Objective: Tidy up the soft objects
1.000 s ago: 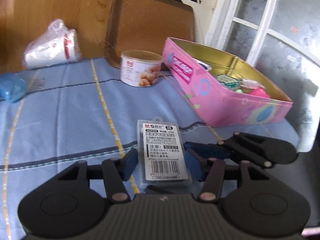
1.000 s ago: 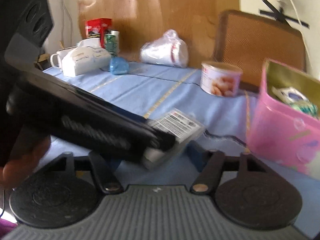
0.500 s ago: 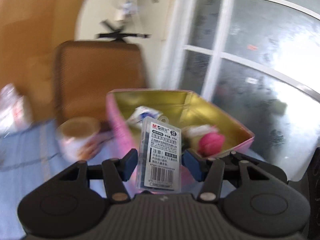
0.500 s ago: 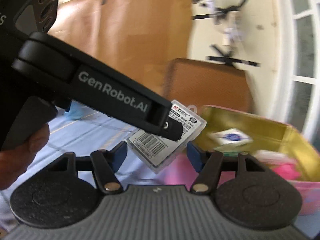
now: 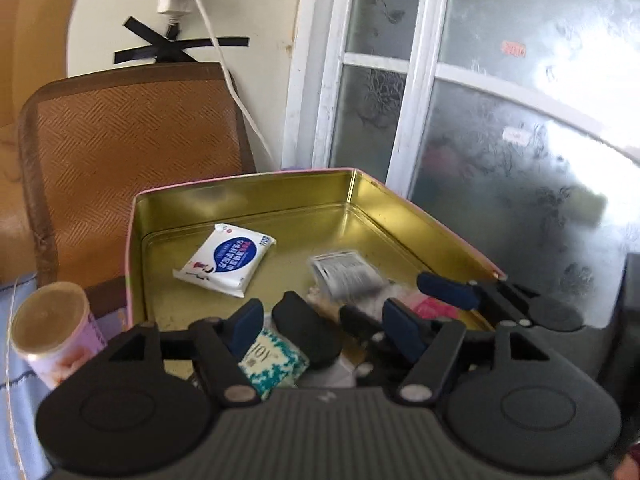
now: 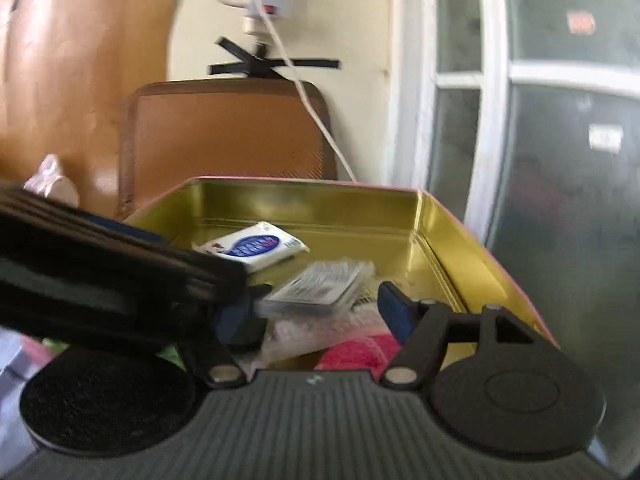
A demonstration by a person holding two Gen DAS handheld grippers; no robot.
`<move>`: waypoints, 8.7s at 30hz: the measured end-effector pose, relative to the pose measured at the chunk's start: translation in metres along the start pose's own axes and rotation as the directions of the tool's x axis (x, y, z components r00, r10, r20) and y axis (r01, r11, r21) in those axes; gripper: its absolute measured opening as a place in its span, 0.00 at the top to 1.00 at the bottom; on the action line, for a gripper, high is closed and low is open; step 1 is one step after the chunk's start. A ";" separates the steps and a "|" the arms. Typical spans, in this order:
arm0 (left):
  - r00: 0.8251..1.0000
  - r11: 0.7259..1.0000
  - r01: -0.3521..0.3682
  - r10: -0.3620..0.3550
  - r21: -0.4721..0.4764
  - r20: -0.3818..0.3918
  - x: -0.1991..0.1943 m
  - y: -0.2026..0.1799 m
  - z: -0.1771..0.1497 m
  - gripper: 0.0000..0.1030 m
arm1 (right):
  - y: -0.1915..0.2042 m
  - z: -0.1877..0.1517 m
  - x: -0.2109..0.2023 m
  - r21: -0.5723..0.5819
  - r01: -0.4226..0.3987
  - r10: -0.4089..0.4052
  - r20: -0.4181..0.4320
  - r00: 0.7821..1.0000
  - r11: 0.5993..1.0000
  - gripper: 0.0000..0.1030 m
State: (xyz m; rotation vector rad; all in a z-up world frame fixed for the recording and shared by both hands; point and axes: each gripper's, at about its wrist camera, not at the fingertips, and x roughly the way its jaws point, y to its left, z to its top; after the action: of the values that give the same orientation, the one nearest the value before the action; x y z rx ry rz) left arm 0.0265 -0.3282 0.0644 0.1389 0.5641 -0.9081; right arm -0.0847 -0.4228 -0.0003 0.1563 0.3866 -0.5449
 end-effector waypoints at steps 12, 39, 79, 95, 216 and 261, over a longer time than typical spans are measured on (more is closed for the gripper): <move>0.988 0.993 -0.112 0.107 0.035 0.110 -0.083 0.031 -0.037 0.27 | 0.030 -0.005 -0.039 0.055 -0.091 0.084 0.110 0.990 0.994 0.28; 0.724 0.585 -0.639 0.677 -0.499 -0.132 -0.206 0.278 -0.186 0.23 | 0.415 0.035 0.081 -0.082 -0.689 0.645 -0.286 0.709 0.720 0.13; 0.692 0.577 -0.682 0.707 -0.449 -0.143 -0.205 0.268 -0.186 0.06 | 0.304 -0.019 0.001 -0.211 -0.643 0.583 -0.284 0.761 0.736 0.28; 0.720 0.593 -0.646 0.682 -0.480 -0.127 -0.206 0.274 -0.184 0.09 | 0.370 -0.005 0.052 -0.250 -0.628 0.541 -0.337 0.770 0.737 0.44; 0.748 0.647 -0.645 0.642 -0.406 -0.165 -0.197 0.269 -0.184 0.00 | 0.178 -0.058 -0.047 -0.118 -0.693 0.647 -0.276 0.711 0.711 0.08; 0.727 0.642 -0.677 0.658 -0.361 -0.194 -0.188 0.265 -0.180 0.00 | 0.171 -0.057 -0.050 -0.071 -0.701 0.669 -0.242 0.703 0.710 0.06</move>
State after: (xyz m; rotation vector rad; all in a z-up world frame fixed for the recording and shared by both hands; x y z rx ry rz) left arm 0.0690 0.0303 -0.0223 -0.0213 0.6687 -0.0365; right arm -0.0512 -0.2409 -0.0254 0.1897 0.5292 0.2595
